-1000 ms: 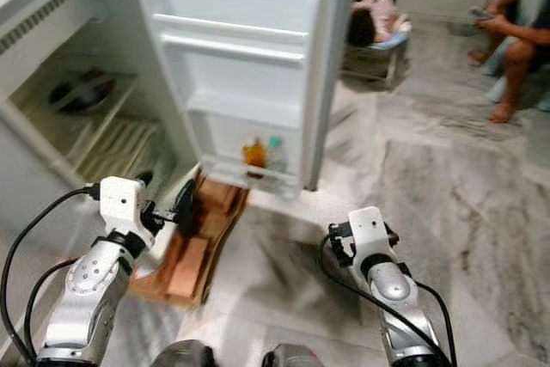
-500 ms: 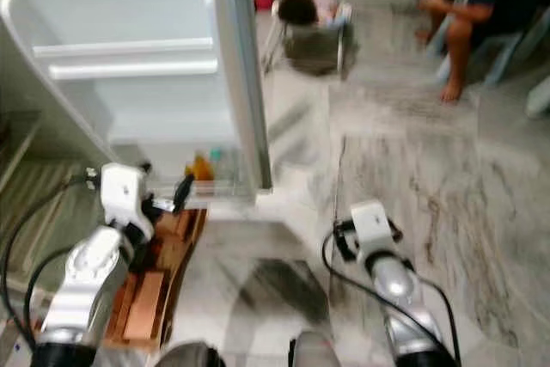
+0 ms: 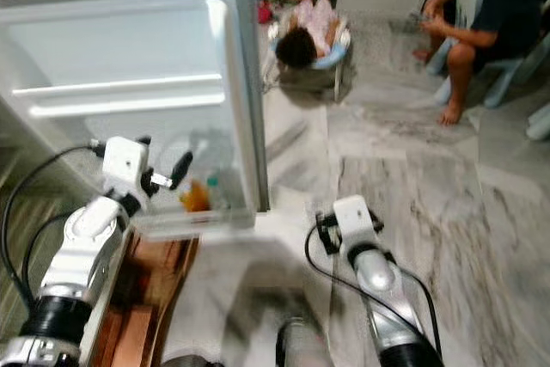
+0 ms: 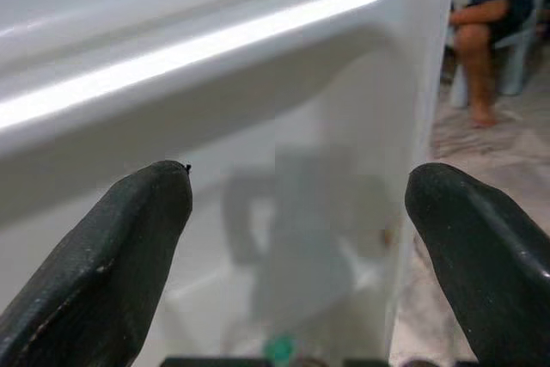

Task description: Restocking fridge

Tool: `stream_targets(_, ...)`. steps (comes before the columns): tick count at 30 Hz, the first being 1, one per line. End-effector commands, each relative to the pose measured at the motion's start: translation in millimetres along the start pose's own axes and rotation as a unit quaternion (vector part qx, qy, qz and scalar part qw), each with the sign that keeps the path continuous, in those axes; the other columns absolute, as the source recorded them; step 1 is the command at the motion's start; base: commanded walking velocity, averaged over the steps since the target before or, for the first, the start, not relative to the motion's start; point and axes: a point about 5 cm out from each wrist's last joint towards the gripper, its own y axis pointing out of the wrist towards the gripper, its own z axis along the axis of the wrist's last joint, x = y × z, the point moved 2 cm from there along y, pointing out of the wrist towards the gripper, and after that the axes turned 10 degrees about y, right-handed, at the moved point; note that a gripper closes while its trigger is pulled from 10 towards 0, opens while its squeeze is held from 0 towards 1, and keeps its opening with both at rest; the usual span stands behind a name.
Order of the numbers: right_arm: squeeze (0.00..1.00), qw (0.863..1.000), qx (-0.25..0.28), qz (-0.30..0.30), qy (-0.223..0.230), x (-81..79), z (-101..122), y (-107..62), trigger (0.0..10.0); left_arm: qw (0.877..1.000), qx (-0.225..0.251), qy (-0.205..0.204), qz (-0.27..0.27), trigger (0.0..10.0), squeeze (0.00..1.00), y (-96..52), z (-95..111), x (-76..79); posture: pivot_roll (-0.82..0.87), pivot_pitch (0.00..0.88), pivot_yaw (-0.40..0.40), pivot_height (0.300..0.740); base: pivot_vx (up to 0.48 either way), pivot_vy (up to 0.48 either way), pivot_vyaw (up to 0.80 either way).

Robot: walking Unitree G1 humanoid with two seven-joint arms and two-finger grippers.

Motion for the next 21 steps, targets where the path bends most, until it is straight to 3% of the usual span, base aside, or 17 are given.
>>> stream_targets(1,0.00,1.000,0.007,0.001,0.001,-3.3,3.7,1.1,10.0,1.000,-0.005,0.010,0.000,10.0,0.00,-1.0,-3.0,-4.9,-0.05,0.110,0.016,0.740,0.480,0.000,0.00)
stream_targets(11,0.00,1.000,0.007,0.002,0.000,-3.7,3.4,0.9,10.0,1.000,-0.005,0.011,-0.003,10.0,0.00,1.8,-6.3,0.0,-0.05,0.112,0.016,0.740,0.479,0.000,0.00)
stream_targets(17,0.00,1.000,0.009,0.003,-0.003,-4.6,3.6,0.7,10.0,1.000,-0.010,0.006,0.010,10.0,0.00,-15.6,-10.0,-3.1,-0.05,0.112,0.017,0.740,0.000,0.000,0.00)
stream_targets(21,0.00,1.000,0.009,0.002,-0.005,-3.3,3.6,1.3,10.0,1.000,-0.023,0.000,0.019,10.0,0.00,-42.3,-17.5,-2.5,-0.02,0.132,0.025,0.740,0.000,0.000,0.00)
